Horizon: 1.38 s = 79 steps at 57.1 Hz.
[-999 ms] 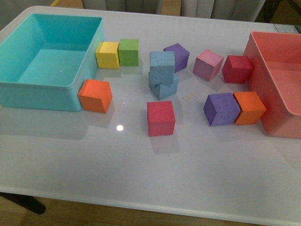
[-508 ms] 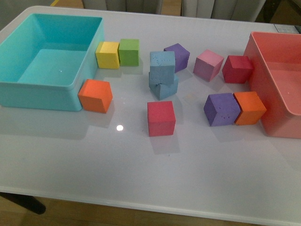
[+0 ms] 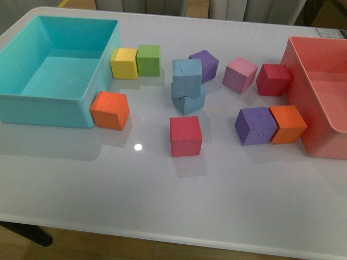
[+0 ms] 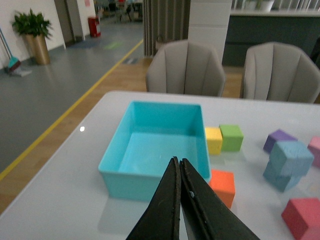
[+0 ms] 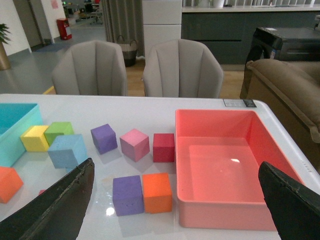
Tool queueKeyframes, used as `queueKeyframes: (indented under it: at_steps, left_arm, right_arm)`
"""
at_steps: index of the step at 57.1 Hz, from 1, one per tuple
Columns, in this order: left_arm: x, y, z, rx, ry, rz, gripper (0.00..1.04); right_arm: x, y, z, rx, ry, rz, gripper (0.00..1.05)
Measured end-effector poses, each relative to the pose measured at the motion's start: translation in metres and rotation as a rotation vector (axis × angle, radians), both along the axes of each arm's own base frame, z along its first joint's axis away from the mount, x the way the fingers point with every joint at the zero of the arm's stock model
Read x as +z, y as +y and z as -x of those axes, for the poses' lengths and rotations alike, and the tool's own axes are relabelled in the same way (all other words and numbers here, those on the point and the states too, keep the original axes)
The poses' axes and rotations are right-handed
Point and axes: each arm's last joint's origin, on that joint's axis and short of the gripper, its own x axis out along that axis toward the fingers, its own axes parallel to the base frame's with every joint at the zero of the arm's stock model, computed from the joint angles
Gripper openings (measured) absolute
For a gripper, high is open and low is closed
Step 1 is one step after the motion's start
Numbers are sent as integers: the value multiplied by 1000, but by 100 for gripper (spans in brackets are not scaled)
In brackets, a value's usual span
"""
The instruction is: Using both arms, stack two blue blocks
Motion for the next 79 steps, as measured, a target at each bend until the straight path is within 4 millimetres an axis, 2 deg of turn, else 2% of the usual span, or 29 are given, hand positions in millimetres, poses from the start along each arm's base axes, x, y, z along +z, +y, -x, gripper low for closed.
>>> queueKeyframes:
  at_steps: [5, 29, 43, 51, 56, 79]
  left_arm:
    - [-1, 0, 8, 0, -11, 0, 2]
    - [-1, 0, 8, 0, -14, 0, 2]
    - [-1, 0, 8, 0, -14, 0, 45]
    - [-1, 0, 8, 0, -14, 0, 73]
    - [-1, 0, 8, 0, -14, 0, 96]
    - [-1, 0, 8, 0, -14, -2, 96]
  right_arm:
    - [0, 0, 0, 0, 0, 0, 96]
    - [0, 0, 0, 0, 0, 0, 96]
    - [0, 0, 0, 0, 0, 0, 96]
    - [0, 0, 0, 0, 0, 0, 96]
    - [0, 0, 0, 0, 0, 0, 96]
    - [0, 0, 0, 0, 0, 0, 96]
